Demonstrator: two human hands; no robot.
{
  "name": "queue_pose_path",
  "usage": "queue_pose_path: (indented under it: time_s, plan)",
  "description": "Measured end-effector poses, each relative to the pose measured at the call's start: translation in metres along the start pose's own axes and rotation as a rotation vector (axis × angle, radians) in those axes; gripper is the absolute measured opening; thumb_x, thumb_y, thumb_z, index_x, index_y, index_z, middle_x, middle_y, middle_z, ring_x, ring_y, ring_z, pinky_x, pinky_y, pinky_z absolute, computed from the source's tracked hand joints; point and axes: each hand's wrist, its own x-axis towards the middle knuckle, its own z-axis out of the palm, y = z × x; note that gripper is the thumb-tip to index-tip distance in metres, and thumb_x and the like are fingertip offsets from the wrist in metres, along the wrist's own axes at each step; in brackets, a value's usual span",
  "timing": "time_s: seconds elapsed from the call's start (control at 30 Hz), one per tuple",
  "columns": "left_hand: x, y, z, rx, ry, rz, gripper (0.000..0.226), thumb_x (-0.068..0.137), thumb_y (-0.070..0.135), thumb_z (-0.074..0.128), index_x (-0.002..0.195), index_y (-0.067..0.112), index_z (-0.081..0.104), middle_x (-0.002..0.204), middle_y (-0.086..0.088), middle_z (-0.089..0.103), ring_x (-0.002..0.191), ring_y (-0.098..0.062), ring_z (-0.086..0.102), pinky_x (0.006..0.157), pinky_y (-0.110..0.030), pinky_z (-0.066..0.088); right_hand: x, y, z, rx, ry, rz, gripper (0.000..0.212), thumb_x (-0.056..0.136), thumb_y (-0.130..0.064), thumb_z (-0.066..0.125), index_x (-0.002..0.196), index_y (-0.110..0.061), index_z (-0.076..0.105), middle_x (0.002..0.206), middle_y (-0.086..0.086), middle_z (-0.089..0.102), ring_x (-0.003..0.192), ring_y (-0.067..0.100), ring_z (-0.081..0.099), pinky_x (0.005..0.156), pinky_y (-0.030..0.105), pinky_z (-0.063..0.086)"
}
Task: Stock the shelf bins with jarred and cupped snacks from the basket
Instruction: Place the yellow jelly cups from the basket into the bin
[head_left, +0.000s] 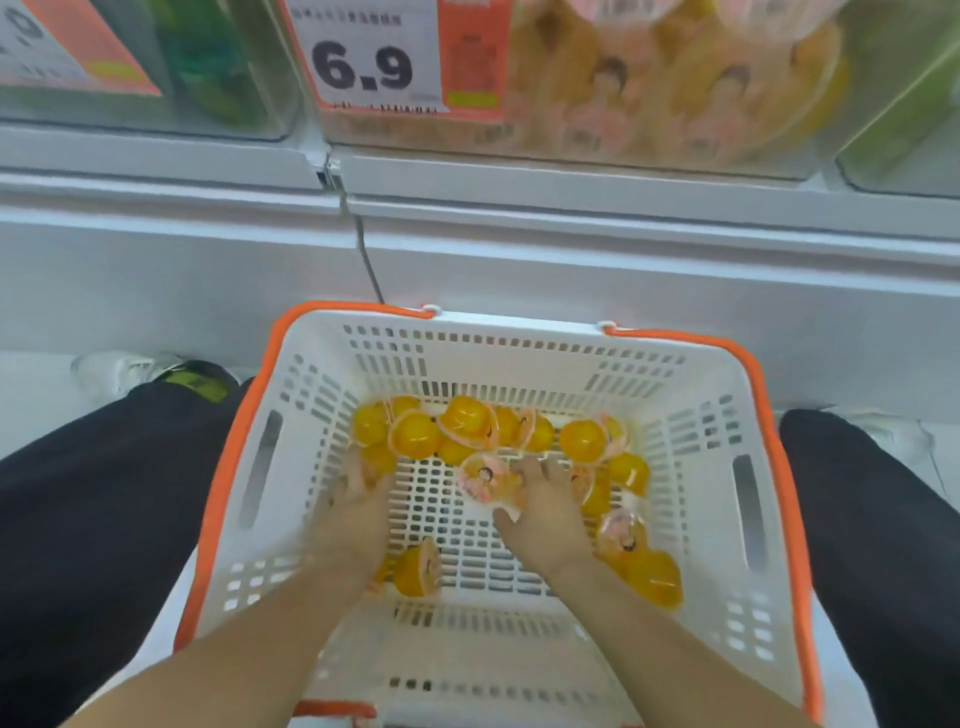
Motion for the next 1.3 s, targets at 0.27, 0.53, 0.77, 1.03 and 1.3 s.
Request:
queue_pose_path:
  time_s: [0.27, 0.53, 0.77, 1.03, 1.3]
  plan:
    - [0.007, 0.008, -0.014, 0.021, -0.041, -0.012, 0.065, 0.094, 0.024, 0.056, 0.150, 0.033, 0.024, 0.148, -0.018, 0.018, 0.122, -0.037, 0.049, 0.106, -0.045, 0.044, 0.028, -0.022, 0.036, -0.320, 0.068, 0.010, 0.079, 0.075, -0.062, 0.070, 0.132, -0.016, 0.041, 0.132, 0.006, 0.043, 0.124, 0.031, 0.036, 0.108, 0.044, 0.031]
    - [0.013, 0.001, -0.079, -0.556, -0.364, -0.140, 0.052, 0.074, 0.034, 0.075, 0.122, 0.026, 0.058, 0.111, -0.009, 0.066, 0.105, -0.022, 0.063, 0.091, -0.038, 0.053, 0.024, -0.027, 0.039, -0.091, -0.003, 0.056, 0.073, 0.067, -0.047, 0.075, 0.126, -0.019, 0.041, 0.120, 0.001, 0.055, 0.122, 0.028, 0.035, 0.098, 0.041, 0.039]
    - [-0.017, 0.034, -0.112, -0.840, -0.606, -0.145, 0.042, 0.089, 0.046, 0.060, 0.098, 0.010, 0.079, 0.107, -0.011, 0.073, 0.081, -0.022, 0.065, 0.084, -0.037, 0.050, -0.021, -0.047, -0.035, 0.514, -0.030, -0.074, 0.063, 0.076, -0.025, 0.079, 0.123, -0.026, 0.037, 0.104, -0.015, 0.054, 0.093, 0.006, 0.059, 0.068, 0.013, 0.045]
    - [-0.080, 0.112, -0.185, -0.665, -0.557, 0.325, 0.054, 0.085, 0.049, 0.069, 0.123, 0.010, 0.066, 0.118, -0.008, 0.072, 0.114, -0.027, 0.066, 0.108, -0.048, 0.044, -0.079, -0.061, -0.132, 0.797, 0.122, -0.384, 0.078, 0.066, -0.008, 0.089, 0.132, -0.030, 0.052, 0.112, 0.002, 0.064, 0.098, 0.012, 0.066, 0.084, 0.023, 0.053]
    - [-0.121, 0.172, -0.227, -0.932, -0.410, 0.426, 0.021, 0.091, 0.028, 0.064, 0.079, 0.012, 0.070, 0.070, -0.010, 0.061, 0.054, -0.015, 0.056, 0.050, -0.024, 0.044, -0.106, -0.069, -0.187, 1.432, 0.074, -0.376, 0.068, 0.072, -0.036, 0.082, 0.134, -0.020, 0.057, 0.121, 0.012, 0.069, 0.112, 0.035, 0.066, 0.086, 0.041, 0.055]
